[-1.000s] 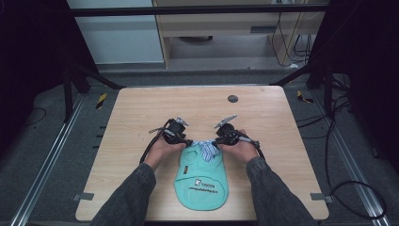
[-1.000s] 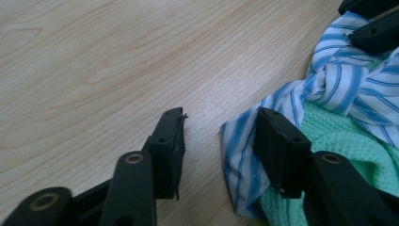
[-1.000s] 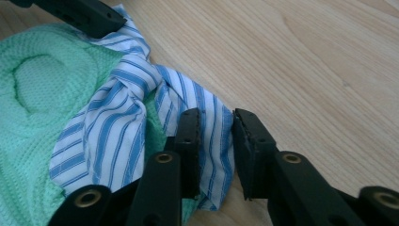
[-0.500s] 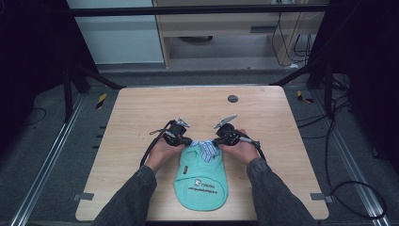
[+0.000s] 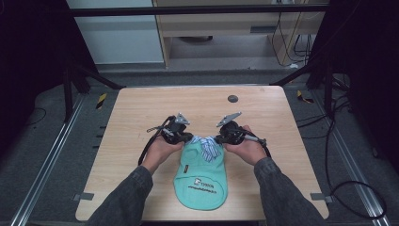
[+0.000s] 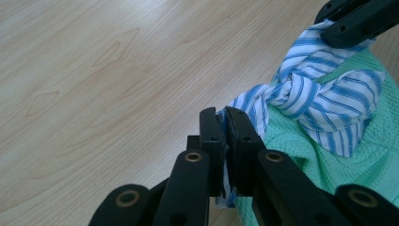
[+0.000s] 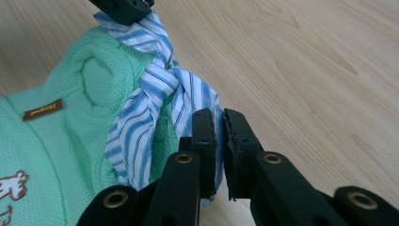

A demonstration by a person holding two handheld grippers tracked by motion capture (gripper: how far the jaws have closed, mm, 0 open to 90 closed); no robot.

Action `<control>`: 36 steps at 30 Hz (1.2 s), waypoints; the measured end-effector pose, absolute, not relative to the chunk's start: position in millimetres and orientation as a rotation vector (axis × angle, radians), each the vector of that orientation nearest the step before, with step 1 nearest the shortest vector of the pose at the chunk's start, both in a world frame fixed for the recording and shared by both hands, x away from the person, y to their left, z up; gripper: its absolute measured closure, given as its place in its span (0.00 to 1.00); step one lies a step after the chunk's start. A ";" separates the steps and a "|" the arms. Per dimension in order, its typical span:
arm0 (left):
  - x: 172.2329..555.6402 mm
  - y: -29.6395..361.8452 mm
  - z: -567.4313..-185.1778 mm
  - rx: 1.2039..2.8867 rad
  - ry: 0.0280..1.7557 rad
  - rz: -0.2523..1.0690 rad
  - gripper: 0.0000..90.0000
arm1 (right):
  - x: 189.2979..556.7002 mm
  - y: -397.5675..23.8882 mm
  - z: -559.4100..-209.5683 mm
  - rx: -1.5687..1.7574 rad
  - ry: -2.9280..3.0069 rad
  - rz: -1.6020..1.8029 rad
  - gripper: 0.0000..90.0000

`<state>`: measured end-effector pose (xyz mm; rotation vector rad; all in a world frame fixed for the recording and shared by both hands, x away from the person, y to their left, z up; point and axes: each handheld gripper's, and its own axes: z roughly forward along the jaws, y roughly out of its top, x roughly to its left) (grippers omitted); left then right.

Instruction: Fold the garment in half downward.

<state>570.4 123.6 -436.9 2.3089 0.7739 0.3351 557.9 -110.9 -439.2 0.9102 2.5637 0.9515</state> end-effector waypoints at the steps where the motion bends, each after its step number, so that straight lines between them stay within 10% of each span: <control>1: 570.4 123.6 -436.9 2.309 0.774 0.335 0.96 | 557.6 -111.2 -437.2 0.900 2.565 0.947 0.93; 36: 563.3 115.8 -375.6 2.290 0.681 0.444 0.96 | 549.6 -119.6 -376.2 0.740 2.514 0.921 0.93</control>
